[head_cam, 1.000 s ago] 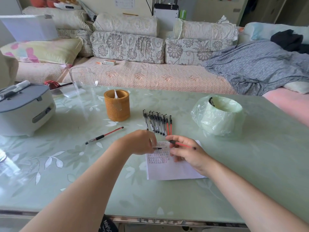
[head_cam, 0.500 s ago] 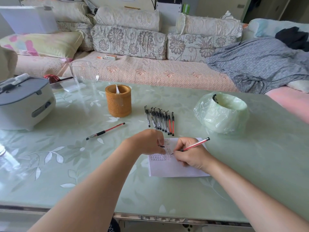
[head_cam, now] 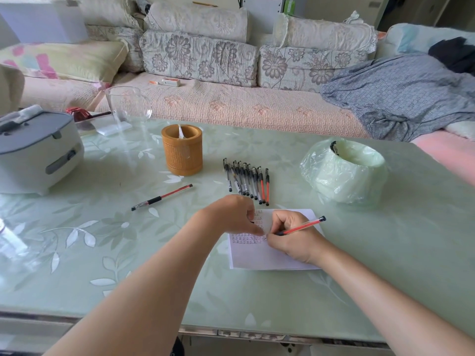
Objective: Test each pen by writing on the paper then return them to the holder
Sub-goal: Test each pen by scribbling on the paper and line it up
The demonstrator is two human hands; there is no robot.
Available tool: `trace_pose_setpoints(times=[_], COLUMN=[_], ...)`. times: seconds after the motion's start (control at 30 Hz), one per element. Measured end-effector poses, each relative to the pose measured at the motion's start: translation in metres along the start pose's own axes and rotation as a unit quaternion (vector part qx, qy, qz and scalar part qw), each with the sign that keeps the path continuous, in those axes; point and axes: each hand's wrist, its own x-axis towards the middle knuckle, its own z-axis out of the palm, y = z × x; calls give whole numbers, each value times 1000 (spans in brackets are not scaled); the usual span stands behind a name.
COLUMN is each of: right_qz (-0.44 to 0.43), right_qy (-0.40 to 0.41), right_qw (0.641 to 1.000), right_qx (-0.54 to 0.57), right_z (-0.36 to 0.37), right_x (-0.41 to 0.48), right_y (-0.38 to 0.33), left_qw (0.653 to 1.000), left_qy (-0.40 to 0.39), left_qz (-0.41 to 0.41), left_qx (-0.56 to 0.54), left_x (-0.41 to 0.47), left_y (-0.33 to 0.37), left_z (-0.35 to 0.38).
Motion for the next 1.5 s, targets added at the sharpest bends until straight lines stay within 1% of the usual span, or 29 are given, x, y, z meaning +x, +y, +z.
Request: trace_pose_setpoints(times=[0.4,0.67,0.9,1.07,1.33,1.5], right_qz=[6,1,12,1,-4,4], right_qy=[-7,8,-12,6,10,-13], right_qw=[1000,999,999,1000,999,1000], right_qx=[-25,-31,-28,-26,-37,-28], right_z=[1,1,1,2,3,1], right_x=[-2,-3,-3,-3,-2,-4], right_y=[0,1,2,2,3,1], left_qw=[1000,1000,1000,1000,1000,1000], left_qy=[3,2,0,0,-2,-7], left_qz=[-2,-5,-4,-7,-8,-9], left_qx=[-8,-11,-13,-13,-20,-18], left_x=[-1,-1,-2,-2,-3,-2], left_y=[2,2,3,4,4,3], left_z=[-1,0,-1,-1,-1,-1])
